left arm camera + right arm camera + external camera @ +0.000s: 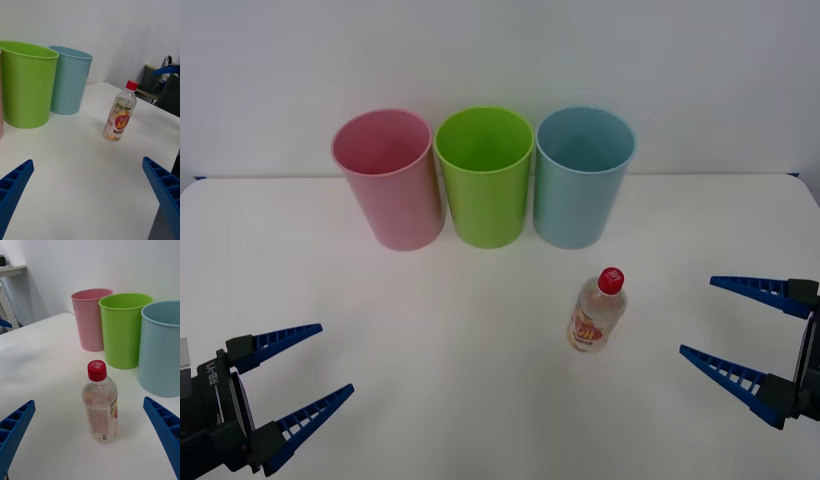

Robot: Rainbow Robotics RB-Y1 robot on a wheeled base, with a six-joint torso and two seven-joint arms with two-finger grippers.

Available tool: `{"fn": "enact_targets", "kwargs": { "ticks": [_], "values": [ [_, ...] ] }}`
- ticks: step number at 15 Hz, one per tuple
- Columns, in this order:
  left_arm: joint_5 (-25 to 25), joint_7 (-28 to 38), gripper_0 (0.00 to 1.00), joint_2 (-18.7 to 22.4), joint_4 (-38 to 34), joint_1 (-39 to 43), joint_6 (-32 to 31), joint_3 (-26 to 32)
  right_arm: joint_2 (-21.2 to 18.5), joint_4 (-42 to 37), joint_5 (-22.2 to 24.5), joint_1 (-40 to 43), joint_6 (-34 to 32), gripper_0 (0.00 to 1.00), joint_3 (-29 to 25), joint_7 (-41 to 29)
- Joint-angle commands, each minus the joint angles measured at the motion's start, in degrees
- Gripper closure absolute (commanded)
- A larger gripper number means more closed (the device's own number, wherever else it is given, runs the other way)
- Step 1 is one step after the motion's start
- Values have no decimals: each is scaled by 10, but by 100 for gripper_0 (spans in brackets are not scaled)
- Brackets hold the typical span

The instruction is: Put cans in the blue bin and PET bottles in the pink bin and trash in the green bin.

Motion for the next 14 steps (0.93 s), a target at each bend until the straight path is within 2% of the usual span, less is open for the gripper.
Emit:
{"fn": "enact_targets", "kwargs": {
  "ticks": [1, 5, 8, 14],
  "values": [
    [0, 0, 0, 0, 0, 0, 0, 0, 0, 17, -17, 15, -1, 0, -10, 11],
    [0, 0, 0, 0, 0, 0, 0, 0, 0, 40, -34, 45, -1, 0, -14, 36],
    [0, 0, 0, 0, 0, 0, 0, 0, 6, 76, -55, 59, -1, 0, -12, 92],
    [0, 0, 0, 0, 0, 0, 0, 0, 49, 159, -57, 57, -1, 0, 6, 188]
  ]
}}
